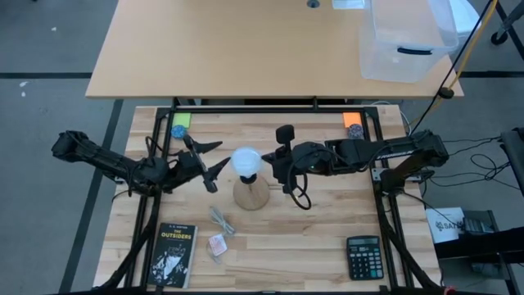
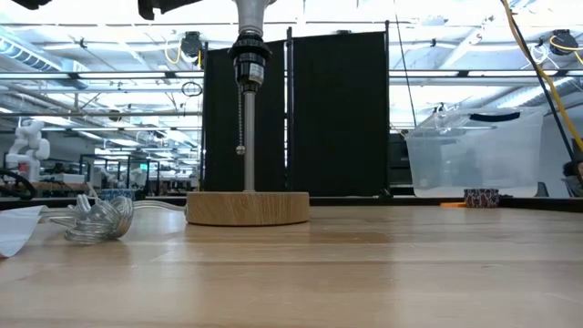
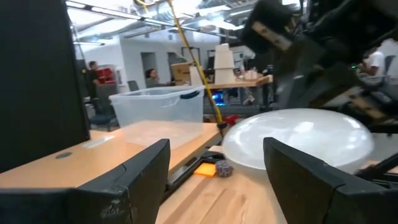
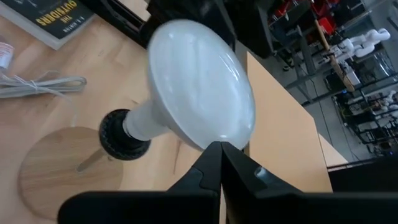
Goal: Screw lightbulb
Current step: Insert the lightbulb on the lamp
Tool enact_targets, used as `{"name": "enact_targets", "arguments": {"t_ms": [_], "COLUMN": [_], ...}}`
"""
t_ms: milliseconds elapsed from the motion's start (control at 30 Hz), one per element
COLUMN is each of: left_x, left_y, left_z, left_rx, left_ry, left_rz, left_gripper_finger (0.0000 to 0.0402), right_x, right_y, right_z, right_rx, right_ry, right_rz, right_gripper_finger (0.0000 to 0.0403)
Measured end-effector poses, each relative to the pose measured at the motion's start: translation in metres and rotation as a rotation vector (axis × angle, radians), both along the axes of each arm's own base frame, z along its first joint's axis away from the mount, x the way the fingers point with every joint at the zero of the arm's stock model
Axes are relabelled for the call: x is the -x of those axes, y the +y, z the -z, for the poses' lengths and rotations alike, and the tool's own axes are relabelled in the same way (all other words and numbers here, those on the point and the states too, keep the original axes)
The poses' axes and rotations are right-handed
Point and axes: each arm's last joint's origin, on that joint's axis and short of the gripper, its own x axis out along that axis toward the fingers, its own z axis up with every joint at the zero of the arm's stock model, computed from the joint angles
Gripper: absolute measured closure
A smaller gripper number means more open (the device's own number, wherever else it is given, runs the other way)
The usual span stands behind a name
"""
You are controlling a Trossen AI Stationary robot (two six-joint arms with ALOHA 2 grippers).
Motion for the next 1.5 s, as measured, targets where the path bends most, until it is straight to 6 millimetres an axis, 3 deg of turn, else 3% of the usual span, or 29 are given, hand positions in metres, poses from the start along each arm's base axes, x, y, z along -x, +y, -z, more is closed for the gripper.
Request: {"name": "enact_targets", "arguments": {"t_ms": [400,567,733,1000,1500], "left_x": [-0.001,0.003,0.018,0.03,0.015], "left_y": [0.002,0.001,-0.011,-0.032,-0.025], "left_z": [0.007,0.002,-0.01,-0.018,-0.008], "left_rx": [-0.013,-0.009,-0.03,-0.094,-0.042], "left_ry": [0.064,0.039,-0.009,-0.037,-0.031], "left_rz": [-0.078,-0.114,-0.04,0.151,0.199], "left_gripper_finger": [0.0138,0.0138,0.0138,0.0138,0.0138], "right_x": [0.001,0.003,0.006,0.004,-0.003], "right_y": [0.017,0.022,0.023,0.003,-0.018], "right_z": [0.006,0.005,0.009,0.009,0.0], "right_rx": [0.002,0.002,-0.016,0.03,0.104], "right_ry": [0.034,0.035,0.08,0.071,0.009], "right_rz": [-0.069,-0.069,-0.052,0.073,0.074], "right_gripper_finger": [0.0403,0.0403,0.0403,0.0403,0.0403]}}
